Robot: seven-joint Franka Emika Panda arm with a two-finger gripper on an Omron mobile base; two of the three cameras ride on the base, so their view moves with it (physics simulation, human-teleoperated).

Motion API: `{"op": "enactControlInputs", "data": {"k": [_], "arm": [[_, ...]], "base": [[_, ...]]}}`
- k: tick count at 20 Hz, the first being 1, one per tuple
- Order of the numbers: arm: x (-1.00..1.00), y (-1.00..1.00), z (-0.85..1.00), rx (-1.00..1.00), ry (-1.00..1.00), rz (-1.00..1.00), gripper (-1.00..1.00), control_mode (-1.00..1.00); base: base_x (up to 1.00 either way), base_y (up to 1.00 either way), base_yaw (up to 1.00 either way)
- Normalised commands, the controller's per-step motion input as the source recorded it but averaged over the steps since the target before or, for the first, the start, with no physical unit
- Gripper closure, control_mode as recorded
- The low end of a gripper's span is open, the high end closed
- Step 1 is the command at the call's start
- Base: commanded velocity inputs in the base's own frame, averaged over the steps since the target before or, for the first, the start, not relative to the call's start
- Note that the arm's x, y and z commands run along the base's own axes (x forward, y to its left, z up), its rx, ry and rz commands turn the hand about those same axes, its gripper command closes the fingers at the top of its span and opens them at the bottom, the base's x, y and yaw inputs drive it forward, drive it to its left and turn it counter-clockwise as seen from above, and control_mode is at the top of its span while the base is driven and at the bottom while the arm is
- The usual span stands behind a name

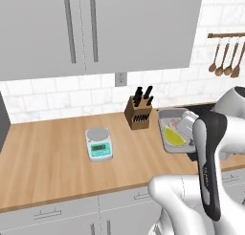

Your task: Take the meat container that has the steak and place it on the second highest rack of the freezer. Then take the vegetable container that has the garlic and lemon wedge and place it on the highest rack of the freezer.

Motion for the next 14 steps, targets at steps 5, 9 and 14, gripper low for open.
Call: {"op": "enactControlInputs", "data": {"k": [5,9,14], "arm": [[0.0,0.0,0.0,0.0,0.0,0.0,1.0,1.0],[0.0,0.0,0.0,0.0,0.0,0.0,1.0,1.0],[0.0,0.0,0.0,0.0,0.0,0.0,1.0,1.0]], "base": [[-0.41,0.05,0.16],[-0.68,0.15,0.31],[-0.45,0.35,0.75]]}}
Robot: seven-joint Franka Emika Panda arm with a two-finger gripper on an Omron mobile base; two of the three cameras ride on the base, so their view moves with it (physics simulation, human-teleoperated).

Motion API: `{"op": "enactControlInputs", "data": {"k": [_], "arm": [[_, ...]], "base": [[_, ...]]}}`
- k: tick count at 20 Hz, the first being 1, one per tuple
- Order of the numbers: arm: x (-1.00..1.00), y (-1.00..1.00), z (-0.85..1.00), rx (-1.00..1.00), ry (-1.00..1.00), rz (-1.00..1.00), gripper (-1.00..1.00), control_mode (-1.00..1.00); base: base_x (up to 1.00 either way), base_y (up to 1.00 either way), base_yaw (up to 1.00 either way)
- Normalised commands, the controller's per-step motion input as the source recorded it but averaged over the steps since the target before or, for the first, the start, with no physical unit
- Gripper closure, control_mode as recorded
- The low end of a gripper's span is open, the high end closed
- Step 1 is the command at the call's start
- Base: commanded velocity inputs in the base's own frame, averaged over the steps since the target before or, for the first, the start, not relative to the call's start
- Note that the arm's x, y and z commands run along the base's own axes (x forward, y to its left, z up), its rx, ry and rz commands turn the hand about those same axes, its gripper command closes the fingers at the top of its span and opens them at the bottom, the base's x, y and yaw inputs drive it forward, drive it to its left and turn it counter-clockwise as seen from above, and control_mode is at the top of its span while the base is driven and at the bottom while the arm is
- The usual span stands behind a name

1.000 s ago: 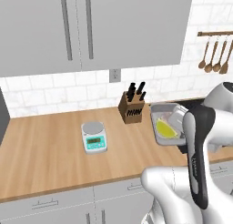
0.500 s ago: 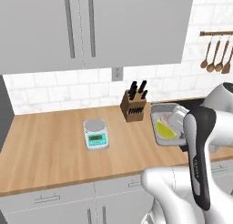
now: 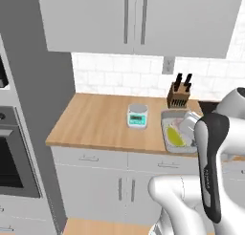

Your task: Take the meat container that has the steak and place it on the second highest rack of the freezer. Then take the vegetable container that has the garlic and lemon wedge and place it on the highest rack of the freezer.

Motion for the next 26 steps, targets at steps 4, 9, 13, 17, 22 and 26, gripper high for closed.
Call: {"op": "enactControlInputs", "data": {"k": [4,9,13,17,22,26], "arm": [[0.0,0.0,0.0,0.0,0.0,0.0,1.0,1.0],[0.0,0.0,0.0,0.0,0.0,0.0,1.0,1.0],[0.0,0.0,0.0,0.0,0.0,0.0,1.0,1.0],[0.0,0.0,0.0,0.0,0.0,0.0,1.0,1.0],[0.0,0.0,0.0,0.0,0.0,0.0,1.0,1.0],[0.0,0.0,0.0,0.0,0.0,0.0,1.0,1.0]], "base": [[0.0,0.28,0.97],[-0.02,0.34,0.96],[-0.02,0.44,0.95],[0.01,0.46,0.88],[0.31,0.82,0.58],[1.0,0.15,0.07]]}}
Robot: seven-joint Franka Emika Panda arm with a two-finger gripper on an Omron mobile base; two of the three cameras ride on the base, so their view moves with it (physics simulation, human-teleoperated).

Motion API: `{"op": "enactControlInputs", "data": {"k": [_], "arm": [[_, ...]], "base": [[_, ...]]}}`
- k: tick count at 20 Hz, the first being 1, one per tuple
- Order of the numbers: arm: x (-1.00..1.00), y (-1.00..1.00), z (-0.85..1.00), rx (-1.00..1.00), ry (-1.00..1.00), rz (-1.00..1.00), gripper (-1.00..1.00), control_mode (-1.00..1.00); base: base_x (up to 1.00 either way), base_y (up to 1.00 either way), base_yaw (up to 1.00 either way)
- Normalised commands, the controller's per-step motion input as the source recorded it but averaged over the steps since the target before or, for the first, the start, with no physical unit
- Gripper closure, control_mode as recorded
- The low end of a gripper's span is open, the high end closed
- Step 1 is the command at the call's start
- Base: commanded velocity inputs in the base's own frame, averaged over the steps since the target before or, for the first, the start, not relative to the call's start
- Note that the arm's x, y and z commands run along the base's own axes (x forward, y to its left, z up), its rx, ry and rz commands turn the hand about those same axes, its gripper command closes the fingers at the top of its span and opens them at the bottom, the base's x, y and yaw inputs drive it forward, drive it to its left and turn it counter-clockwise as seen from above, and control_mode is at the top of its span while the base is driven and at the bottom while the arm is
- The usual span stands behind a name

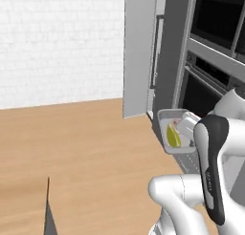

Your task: Take the meat container that has the steak and place it on the second highest rack of the freezer. Then take the vegetable container that has the garlic and lemon wedge and place it on the highest rack of the freezer.

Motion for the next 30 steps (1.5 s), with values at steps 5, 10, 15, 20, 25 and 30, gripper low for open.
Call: {"op": "enactControlInputs", "data": {"k": [5,10,15,20,25,30], "arm": [[0.0,0.0,0.0,0.0,0.0,0.0,1.0,1.0],[0.0,0.0,0.0,0.0,0.0,0.0,1.0,1.0],[0.0,0.0,0.0,0.0,0.0,0.0,1.0,1.0],[0.0,0.0,0.0,0.0,0.0,0.0,1.0,1.0],[0.0,0.0,0.0,0.0,0.0,0.0,1.0,1.0],[0.0,0.0,0.0,0.0,0.0,0.0,1.0,1.0]], "base": [[1.0,0.01,-0.08],[1.0,0.28,-0.21],[0.98,0.63,-0.24],[1.0,0.68,-0.39],[0.97,0.48,-0.46],[0.94,0.97,-0.55]]}}
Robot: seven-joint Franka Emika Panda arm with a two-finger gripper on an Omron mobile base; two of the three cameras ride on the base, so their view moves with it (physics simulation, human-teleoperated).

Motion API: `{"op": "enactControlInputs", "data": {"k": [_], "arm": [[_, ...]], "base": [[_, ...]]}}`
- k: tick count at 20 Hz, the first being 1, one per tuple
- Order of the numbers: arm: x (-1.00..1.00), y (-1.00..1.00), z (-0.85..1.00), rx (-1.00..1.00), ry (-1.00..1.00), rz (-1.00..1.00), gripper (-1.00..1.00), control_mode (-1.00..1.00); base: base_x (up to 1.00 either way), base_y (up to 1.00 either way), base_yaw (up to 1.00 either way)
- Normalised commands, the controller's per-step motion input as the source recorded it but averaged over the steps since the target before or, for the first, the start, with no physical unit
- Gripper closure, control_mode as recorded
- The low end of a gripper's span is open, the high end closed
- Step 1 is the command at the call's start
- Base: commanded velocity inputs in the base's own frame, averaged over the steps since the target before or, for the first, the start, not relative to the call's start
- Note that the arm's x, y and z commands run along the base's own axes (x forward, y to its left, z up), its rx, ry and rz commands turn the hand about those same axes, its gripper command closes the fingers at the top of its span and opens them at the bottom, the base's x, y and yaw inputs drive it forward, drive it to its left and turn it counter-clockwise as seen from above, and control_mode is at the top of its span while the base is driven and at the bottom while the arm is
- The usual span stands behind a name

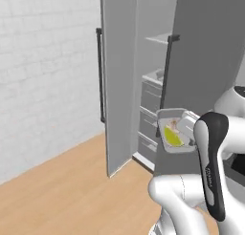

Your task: Take the meat container that has the steak and place it on the second highest rack of the freezer. Then take the vegetable container that has the garlic and lemon wedge and place it on the highest rack of the freezer.

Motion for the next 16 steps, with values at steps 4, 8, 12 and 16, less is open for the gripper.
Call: {"op": "enactControlInputs", "data": {"k": [4,8,12,16], "arm": [[0.0,0.0,0.0,0.0,0.0,0.0,1.0,1.0],[0.0,0.0,0.0,0.0,0.0,0.0,1.0,1.0],[0.0,0.0,0.0,0.0,0.0,0.0,1.0,1.0],[0.0,0.0,0.0,0.0,0.0,0.0,1.0,1.0]], "base": [[0.83,0.98,-0.61],[0.66,0.91,-0.64],[0.56,0.79,-0.59],[0.44,0.55,-0.5]]}}
